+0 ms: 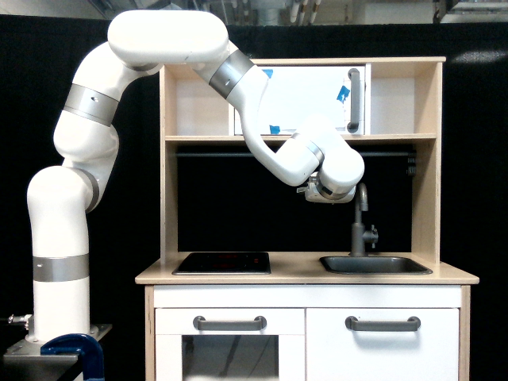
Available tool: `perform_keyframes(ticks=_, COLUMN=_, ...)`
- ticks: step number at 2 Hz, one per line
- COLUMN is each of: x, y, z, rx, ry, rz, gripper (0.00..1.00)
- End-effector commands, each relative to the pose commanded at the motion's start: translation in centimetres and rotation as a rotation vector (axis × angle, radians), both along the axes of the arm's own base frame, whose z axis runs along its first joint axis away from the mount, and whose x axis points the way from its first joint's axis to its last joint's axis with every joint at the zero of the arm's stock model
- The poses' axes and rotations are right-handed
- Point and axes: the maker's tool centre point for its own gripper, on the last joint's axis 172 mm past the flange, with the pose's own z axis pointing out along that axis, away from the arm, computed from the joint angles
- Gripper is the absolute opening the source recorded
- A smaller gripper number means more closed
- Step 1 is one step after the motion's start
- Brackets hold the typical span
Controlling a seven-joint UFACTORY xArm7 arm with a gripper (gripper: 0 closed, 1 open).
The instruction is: Turn on the faucet
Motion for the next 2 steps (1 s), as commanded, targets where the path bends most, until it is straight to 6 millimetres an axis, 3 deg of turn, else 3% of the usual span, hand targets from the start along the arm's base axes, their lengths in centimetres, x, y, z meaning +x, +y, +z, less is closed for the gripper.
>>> perform_keyframes(ticks=1, x=-3.3, y=-4.9, z=-0.4, rx=0.0, ry=0.0, rz=0.0, gripper=1.0)
perform_keyframes(ticks=2, x=-4.7, y=-6.5, z=-0.4, rx=0.0, ry=0.0, rz=0.0, gripper=1.0)
